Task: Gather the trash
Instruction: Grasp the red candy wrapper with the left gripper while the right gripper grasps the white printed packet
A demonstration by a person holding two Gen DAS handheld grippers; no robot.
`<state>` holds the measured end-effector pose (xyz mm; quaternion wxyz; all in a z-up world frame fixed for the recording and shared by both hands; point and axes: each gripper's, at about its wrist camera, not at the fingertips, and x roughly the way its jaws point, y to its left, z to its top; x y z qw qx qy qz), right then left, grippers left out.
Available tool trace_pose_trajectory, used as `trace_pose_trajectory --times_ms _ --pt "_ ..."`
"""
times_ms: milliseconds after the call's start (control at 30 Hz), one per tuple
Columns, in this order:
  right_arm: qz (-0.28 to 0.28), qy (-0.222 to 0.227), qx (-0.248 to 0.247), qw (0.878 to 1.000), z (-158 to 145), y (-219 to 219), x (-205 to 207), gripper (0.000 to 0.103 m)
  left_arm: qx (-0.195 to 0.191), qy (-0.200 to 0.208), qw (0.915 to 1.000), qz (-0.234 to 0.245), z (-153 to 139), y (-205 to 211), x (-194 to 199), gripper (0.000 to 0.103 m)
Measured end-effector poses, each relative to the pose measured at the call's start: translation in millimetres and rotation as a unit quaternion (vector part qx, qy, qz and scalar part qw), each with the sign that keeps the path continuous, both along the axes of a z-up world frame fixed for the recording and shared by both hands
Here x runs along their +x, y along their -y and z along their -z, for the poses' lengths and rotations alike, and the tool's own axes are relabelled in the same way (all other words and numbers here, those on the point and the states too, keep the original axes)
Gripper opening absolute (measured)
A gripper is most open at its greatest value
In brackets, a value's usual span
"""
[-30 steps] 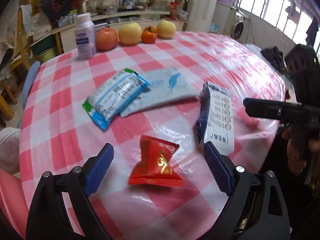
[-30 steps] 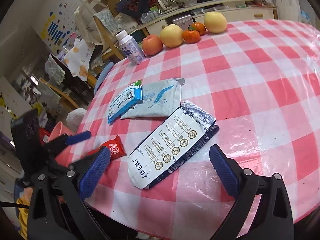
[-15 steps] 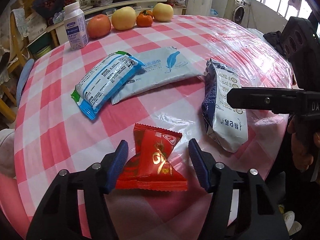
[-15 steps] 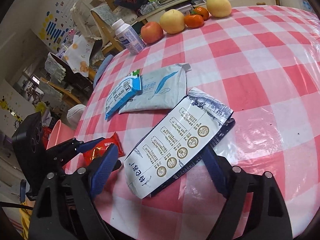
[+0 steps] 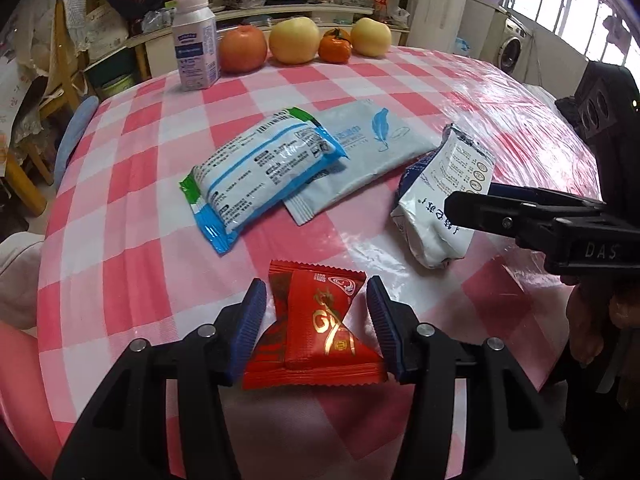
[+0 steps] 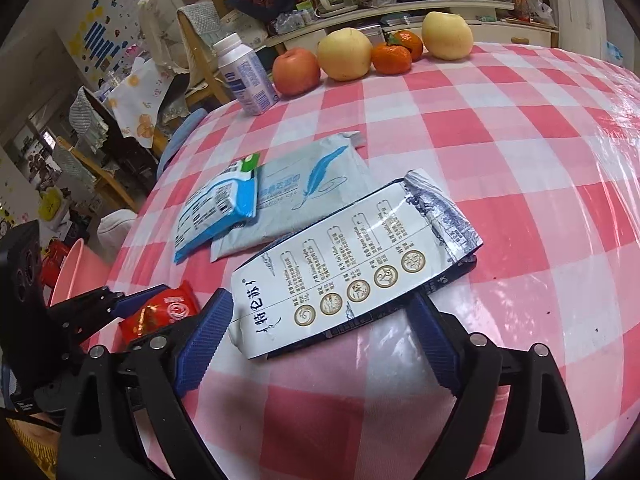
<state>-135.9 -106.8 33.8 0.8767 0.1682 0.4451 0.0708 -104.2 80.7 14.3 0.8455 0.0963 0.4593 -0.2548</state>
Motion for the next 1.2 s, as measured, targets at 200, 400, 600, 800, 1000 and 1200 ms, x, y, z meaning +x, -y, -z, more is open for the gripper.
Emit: trace_pose_trajectory --times_ms 200,400,600,800,1000,1200 --pt "0.032 -0.016 -0.03 0.999 2 24 16 0.089 -0.021 0.005 0.9989 -0.042 -8 -17 10 0.054" --pt "0.036 -0.021 -0.049 0.998 2 26 30 0.091 -0.041 0.014 0.9961 -0.076 -16 -31 18 0.054" --pt "-0.019 -0.008 -0.066 0.998 1 0 51 0.091 -0.053 0.018 0.9942 -0.092 -20 -38 20 0.054" --pt "-0.053 0.017 -0.075 0.996 0 -7 74 0.093 -0.064 0.018 0.9914 -0.112 -21 -48 24 0.054" --pt "-0.028 0.009 -0.016 0.999 2 6 80 0.093 -0.07 0.021 0.9897 -0.123 -22 -52 28 0.054" --pt "0.035 0.004 0.021 0.999 -4 18 66 0.093 -0.076 0.027 0.9879 -0.132 -26 -57 28 0.054"
